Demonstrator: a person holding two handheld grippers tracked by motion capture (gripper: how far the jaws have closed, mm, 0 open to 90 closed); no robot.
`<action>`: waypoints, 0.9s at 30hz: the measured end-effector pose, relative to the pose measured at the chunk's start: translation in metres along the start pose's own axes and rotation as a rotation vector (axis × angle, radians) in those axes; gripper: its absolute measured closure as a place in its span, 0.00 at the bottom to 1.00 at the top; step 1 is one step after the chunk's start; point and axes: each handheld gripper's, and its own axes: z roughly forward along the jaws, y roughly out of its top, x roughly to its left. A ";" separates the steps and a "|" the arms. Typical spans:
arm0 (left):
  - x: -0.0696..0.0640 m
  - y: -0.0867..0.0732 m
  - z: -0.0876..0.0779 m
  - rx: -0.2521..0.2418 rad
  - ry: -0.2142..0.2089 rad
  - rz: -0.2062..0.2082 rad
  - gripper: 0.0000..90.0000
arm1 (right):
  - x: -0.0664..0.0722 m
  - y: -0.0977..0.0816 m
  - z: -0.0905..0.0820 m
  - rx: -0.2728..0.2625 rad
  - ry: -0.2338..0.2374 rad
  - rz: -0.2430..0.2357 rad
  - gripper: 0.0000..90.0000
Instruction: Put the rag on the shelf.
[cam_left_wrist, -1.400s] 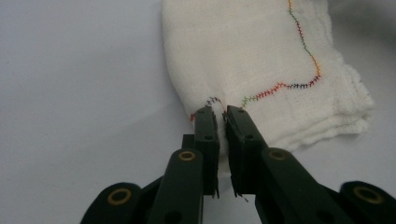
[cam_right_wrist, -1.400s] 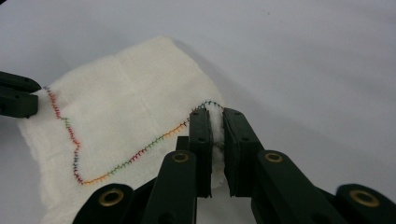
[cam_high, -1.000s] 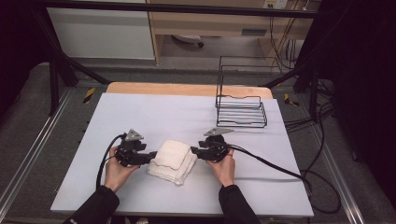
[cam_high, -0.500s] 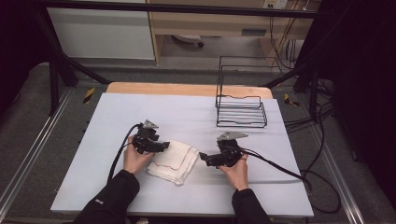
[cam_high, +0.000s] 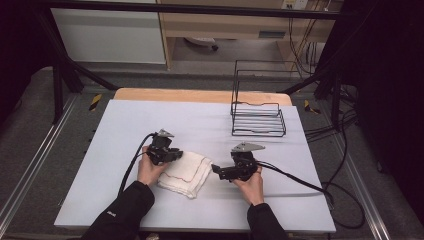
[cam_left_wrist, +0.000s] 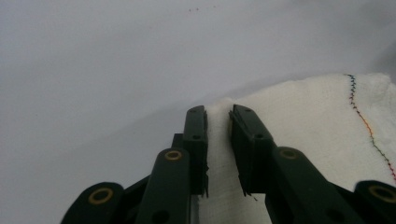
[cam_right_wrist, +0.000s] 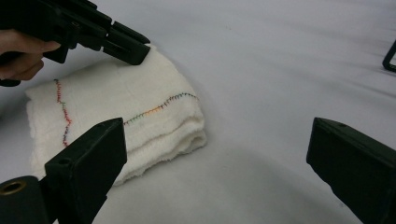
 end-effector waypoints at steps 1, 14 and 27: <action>0.000 0.000 0.000 0.002 -0.001 0.004 0.85 | 0.000 0.000 0.001 -0.002 0.005 0.007 0.07; -0.005 -0.006 0.000 -0.034 0.031 0.057 0.89 | 0.010 0.006 0.035 0.034 -0.004 0.053 0.30; -0.003 -0.007 0.000 -0.047 0.015 0.063 0.89 | 0.021 0.003 0.047 0.093 -0.031 0.055 0.68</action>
